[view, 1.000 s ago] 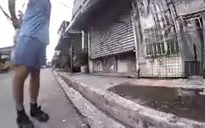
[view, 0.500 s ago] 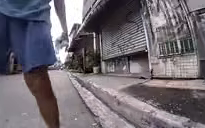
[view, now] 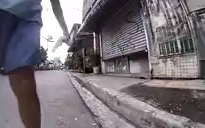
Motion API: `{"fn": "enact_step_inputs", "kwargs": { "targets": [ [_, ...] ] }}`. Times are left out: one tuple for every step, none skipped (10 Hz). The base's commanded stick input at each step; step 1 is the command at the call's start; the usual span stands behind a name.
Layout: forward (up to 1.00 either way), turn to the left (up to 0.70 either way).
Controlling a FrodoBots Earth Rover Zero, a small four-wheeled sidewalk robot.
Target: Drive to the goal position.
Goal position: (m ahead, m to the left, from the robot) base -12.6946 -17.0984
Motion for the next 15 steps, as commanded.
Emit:
{"fn": "enact_step_inputs", "kwargs": {
  "targets": [
    [0.0,-0.45],
    [0.0,-0.45],
    [0.0,-0.45],
    [0.0,-0.45],
    [0.0,-0.45],
    [0.0,-0.45],
    [0.0,-0.45],
    [0.0,-0.45],
    [0.0,-0.45],
    [0.0,-0.45],
    [0.0,-0.45],
    [0.0,-0.45],
    [0.0,-0.45],
    [0.0,-0.45],
    [0.0,-0.45]
  ]
}}
